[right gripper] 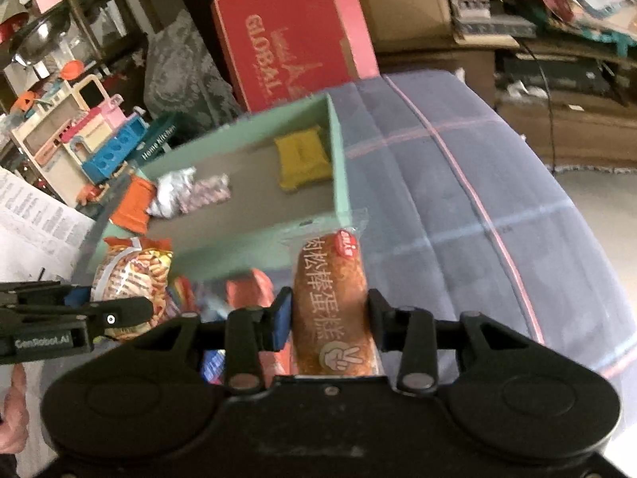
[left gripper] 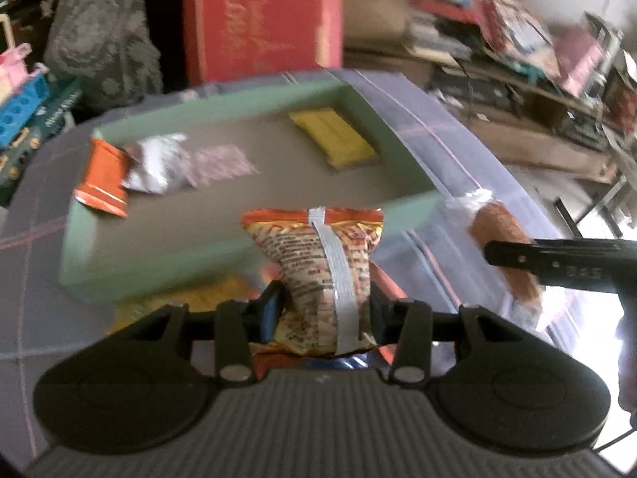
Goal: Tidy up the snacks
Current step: 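Place the chip bag and bread roll into the tray and open both grippers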
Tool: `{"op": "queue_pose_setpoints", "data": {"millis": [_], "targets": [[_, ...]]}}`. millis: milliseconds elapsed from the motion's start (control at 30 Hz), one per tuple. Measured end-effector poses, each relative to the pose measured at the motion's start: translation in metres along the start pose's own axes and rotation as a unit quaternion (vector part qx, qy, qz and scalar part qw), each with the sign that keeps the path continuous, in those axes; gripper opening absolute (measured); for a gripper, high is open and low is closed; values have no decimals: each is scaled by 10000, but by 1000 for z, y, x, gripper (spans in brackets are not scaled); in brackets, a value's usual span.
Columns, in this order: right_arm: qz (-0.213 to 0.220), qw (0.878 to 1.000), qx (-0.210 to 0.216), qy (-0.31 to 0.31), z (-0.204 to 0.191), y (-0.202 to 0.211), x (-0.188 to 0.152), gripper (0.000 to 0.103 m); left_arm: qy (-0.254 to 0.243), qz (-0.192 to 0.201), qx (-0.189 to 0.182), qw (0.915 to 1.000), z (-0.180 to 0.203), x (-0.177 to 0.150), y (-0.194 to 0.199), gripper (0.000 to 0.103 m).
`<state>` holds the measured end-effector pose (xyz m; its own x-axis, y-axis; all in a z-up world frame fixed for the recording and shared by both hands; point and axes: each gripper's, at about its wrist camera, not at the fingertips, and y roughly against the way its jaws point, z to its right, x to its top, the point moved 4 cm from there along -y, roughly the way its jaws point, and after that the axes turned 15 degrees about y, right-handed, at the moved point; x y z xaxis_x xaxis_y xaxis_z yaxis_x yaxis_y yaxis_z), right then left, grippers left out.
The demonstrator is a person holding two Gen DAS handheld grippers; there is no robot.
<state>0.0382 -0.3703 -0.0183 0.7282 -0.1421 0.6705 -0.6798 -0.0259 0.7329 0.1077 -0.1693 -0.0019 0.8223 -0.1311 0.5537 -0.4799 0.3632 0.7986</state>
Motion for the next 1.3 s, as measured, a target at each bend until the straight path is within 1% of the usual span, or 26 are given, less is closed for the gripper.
{"op": "queue_pose_setpoints", "data": {"millis": [133,300,433,567,733,833,933,1033,1133,1167,1200,1233,1267,1300], "targets": [[100,9998,150,1,-12,-12,38,38,192,201,118,9995,-30,35,-3,43],[76,9997,240,76,-29,-48,86,38,255,281,240,9990,-60,82,-21,43],[-39,9994,341,23,-39,-84,118,38,190,330,378,9986,-73,119,-49,43],[-183,9991,387,-41,-50,-130,143,38,256,248,409,9985,-79,150,-90,43],[-364,9985,393,-127,-55,-178,155,38,292,87,413,9987,-82,168,-140,43],[-445,9981,383,-197,-56,-202,159,38,363,10,398,9986,-85,173,-162,43],[-505,9977,382,-251,-56,-221,163,38,434,-70,344,9984,-87,177,-178,43],[-525,9977,358,-225,-55,-231,161,38,467,-117,339,9983,-89,176,-190,43],[-515,9980,334,-174,-57,-239,162,41,543,-53,450,9975,-89,177,-200,51],[-483,9981,328,-181,-57,-240,161,44,587,-67,543,9968,-90,176,-203,63],[-445,9982,352,-189,-58,-240,162,54,600,-96,648,9960,-90,176,-207,74],[-409,9983,369,-201,-58,-238,163,61,587,-98,752,9954,-91,175,-208,79],[-369,9984,376,-196,-58,-236,164,71,524,-73,874,9948,-91,173,-210,86],[-317,9986,386,-178,-59,-233,165,76,458,-58,900,9949,-90,172,-210,86]]}}
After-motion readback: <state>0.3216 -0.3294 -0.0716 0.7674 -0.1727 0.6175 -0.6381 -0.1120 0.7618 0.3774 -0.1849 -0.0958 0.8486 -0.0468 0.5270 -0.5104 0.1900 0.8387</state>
